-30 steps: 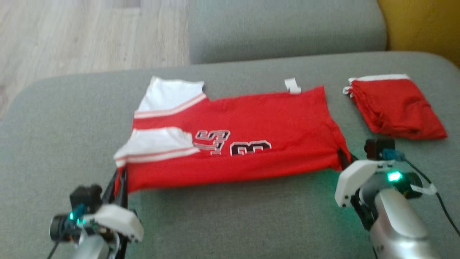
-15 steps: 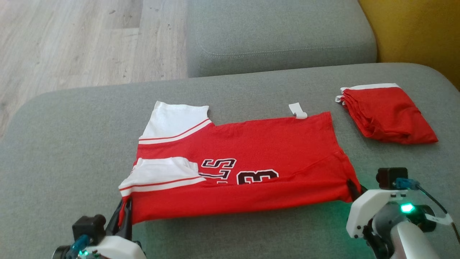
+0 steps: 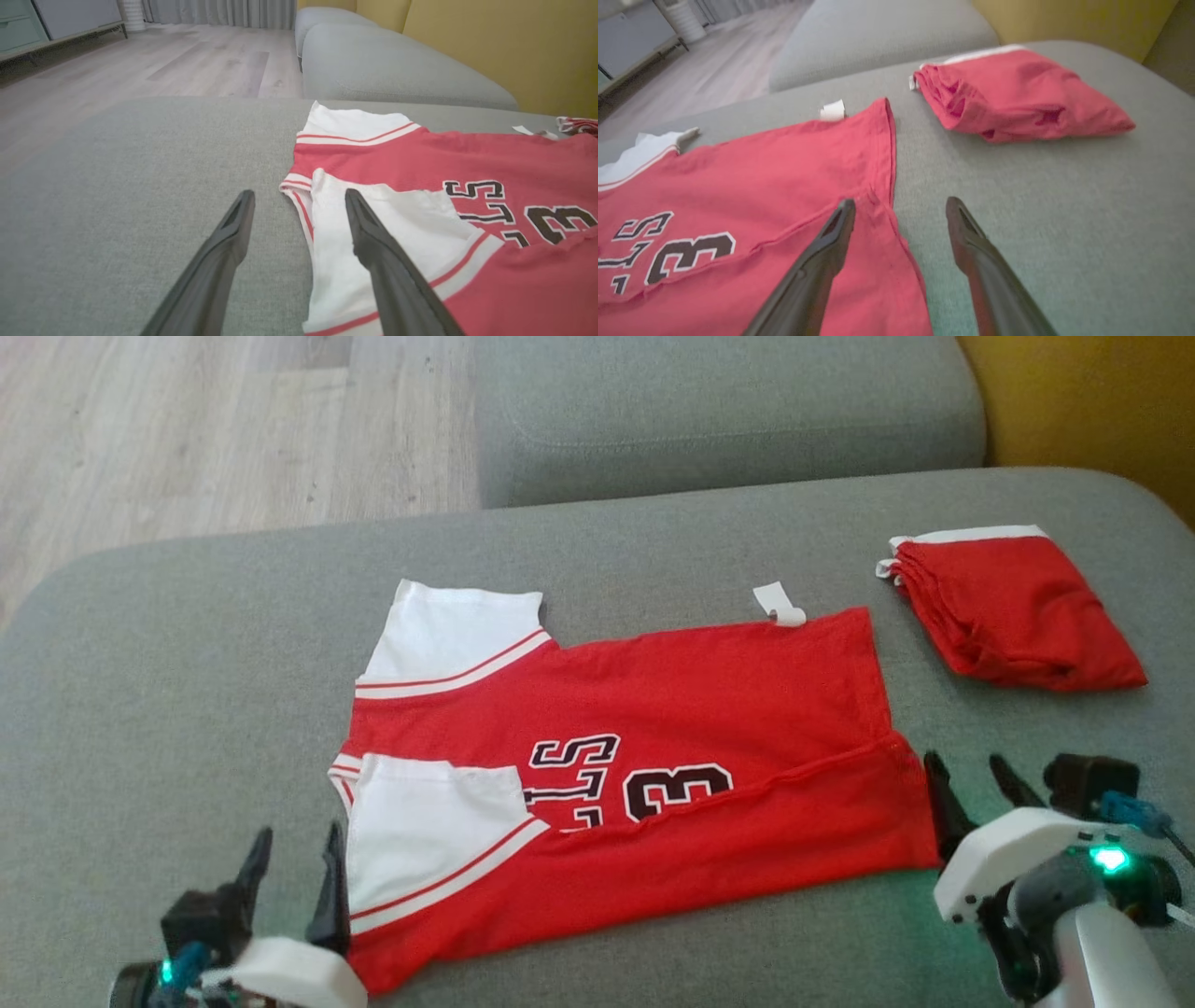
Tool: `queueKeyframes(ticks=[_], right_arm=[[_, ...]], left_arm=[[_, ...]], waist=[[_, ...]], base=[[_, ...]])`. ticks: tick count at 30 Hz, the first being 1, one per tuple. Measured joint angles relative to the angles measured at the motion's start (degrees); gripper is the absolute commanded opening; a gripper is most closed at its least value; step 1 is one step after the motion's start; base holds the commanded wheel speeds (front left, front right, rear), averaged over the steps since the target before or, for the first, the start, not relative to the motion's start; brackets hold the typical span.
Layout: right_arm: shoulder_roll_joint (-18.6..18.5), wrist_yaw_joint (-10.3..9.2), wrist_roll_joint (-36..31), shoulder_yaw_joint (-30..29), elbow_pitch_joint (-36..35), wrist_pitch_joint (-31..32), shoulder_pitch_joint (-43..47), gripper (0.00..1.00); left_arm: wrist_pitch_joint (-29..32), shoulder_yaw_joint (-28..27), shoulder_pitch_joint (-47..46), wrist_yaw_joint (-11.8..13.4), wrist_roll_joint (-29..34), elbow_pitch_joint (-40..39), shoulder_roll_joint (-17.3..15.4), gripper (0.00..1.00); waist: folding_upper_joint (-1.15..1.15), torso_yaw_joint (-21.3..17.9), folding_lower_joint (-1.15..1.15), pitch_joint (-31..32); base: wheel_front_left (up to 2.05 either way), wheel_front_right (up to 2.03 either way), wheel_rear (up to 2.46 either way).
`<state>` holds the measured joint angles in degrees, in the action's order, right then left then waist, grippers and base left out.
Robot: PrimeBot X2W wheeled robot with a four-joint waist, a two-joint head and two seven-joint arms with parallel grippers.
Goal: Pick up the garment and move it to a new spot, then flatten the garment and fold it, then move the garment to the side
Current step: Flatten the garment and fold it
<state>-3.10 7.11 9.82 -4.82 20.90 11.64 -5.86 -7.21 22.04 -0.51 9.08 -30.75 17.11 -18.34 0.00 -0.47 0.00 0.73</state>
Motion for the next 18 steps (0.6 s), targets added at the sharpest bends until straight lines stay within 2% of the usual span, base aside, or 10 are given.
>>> queueKeyframes(ticks=[6,10,14,18], right_arm=[[0.32,0.0,-0.31,1.59,-2.71,-6.36,-2.34,1.0],[0.33,0.0,-0.43,2.7,-3.34,-8.56,-5.73,1.0],[0.31,0.0,-1.88,4.03,-3.56,-9.4,-10.87,1.0],[0.31,0.0,-3.31,5.78,-3.55,-9.56,-15.84,1.0]], left_arm=[[-4.0,-2.08,-5.36,-0.12,0.09,-2.38,-0.64,1.0],[-4.19,-2.82,-10.73,-1.65,0.31,-3.34,-1.77,1.0],[-0.83,-3.02,-19.26,-5.35,0.37,-2.64,-4.2,1.0],[7.03,-1.67,-29.67,-10.6,-0.56,3.41,-6.69,1.0]], waist=[[0.0,-0.34,0.0,-2.99],[0.0,-0.68,0.01,-5.25],[0.0,-1.5,0.01,-8.59],[0.0,-2.56,0.02,-12.29]], base=[[0.0,0.0,0.0],[0.0,0.0,0.0],[0.0,0.0,0.0],[0.0,0.0,0.0]])
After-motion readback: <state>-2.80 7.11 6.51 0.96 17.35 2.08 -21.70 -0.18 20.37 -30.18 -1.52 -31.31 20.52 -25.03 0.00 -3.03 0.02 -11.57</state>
